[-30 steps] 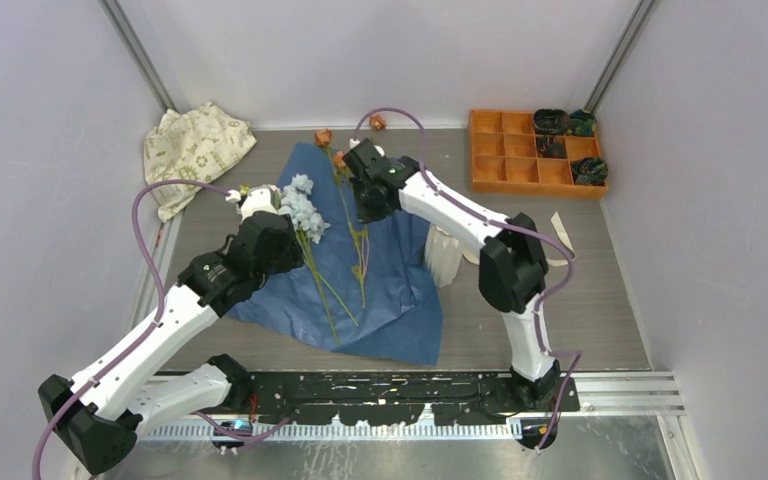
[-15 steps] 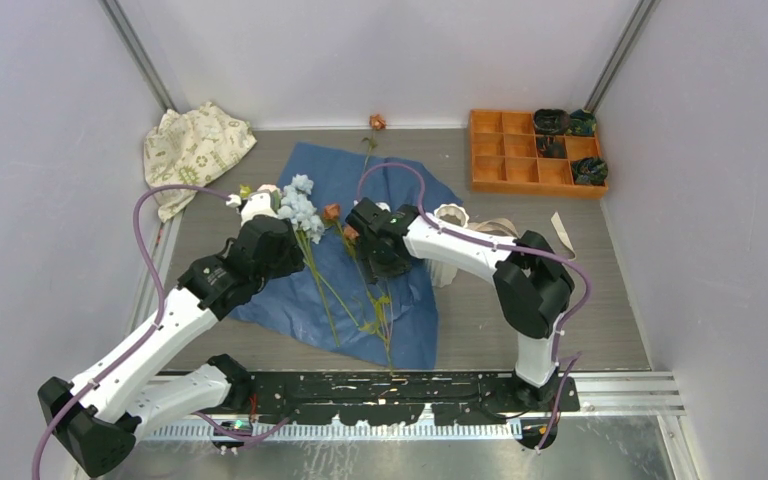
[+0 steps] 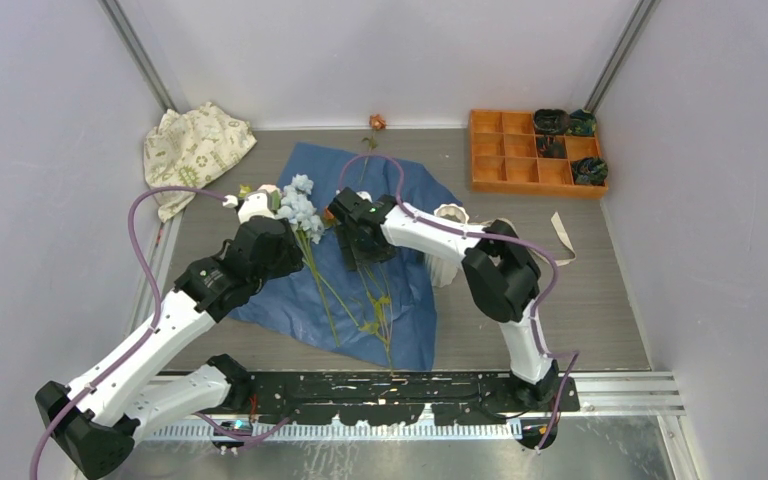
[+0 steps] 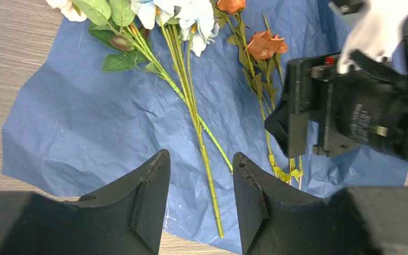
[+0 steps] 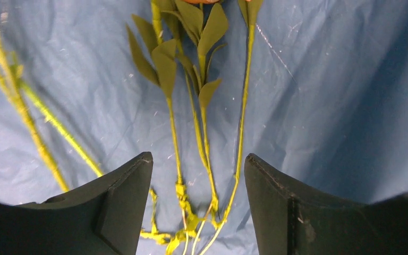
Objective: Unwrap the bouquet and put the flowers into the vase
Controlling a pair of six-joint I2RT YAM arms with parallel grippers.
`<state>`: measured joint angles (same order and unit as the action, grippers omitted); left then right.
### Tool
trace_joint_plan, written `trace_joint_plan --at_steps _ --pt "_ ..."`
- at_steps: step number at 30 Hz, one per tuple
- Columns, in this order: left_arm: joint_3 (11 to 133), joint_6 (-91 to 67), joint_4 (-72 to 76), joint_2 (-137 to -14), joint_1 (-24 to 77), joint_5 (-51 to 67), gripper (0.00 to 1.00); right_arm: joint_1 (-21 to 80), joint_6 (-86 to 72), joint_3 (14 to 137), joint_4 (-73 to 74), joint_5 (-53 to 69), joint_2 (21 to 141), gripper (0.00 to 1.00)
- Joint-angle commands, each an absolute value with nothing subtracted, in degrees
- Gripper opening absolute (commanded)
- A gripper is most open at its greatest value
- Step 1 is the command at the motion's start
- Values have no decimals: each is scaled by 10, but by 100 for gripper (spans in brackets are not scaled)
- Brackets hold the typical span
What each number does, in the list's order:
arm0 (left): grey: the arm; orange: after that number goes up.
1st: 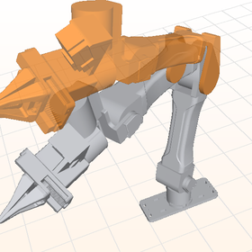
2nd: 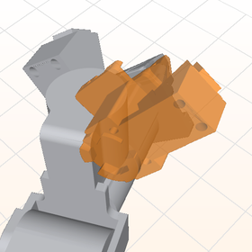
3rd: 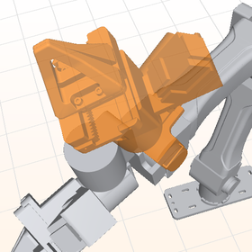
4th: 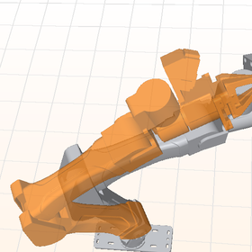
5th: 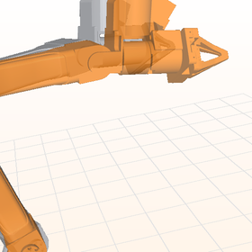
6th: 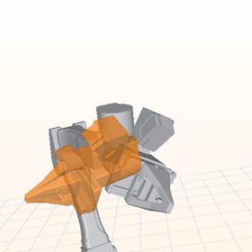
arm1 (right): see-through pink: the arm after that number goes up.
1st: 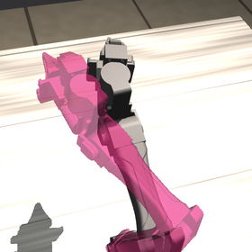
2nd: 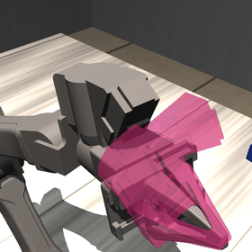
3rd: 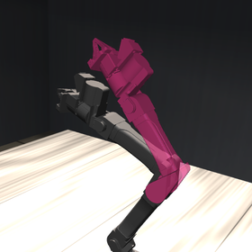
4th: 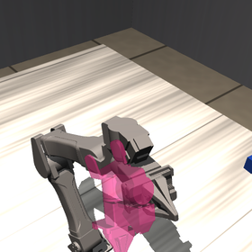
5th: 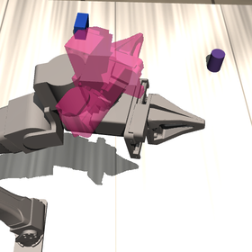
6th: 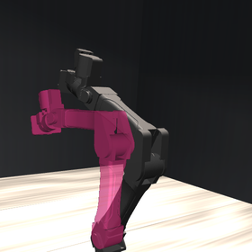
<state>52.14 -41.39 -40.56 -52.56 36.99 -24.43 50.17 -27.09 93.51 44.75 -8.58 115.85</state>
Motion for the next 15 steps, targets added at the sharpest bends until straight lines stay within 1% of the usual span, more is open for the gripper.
trace_joint_plan --at_steps 1,11,15 --pt "525 -415 -393 -512 366 -261 48 501 -262 976 459 -114 1193 70" --pt "521 -413 -395 -499 366 -267 48 484 -260 992 464 -116 1243 71" --pt "520 -414 -395 -496 366 -268 49 476 -263 991 456 -89 1254 69"
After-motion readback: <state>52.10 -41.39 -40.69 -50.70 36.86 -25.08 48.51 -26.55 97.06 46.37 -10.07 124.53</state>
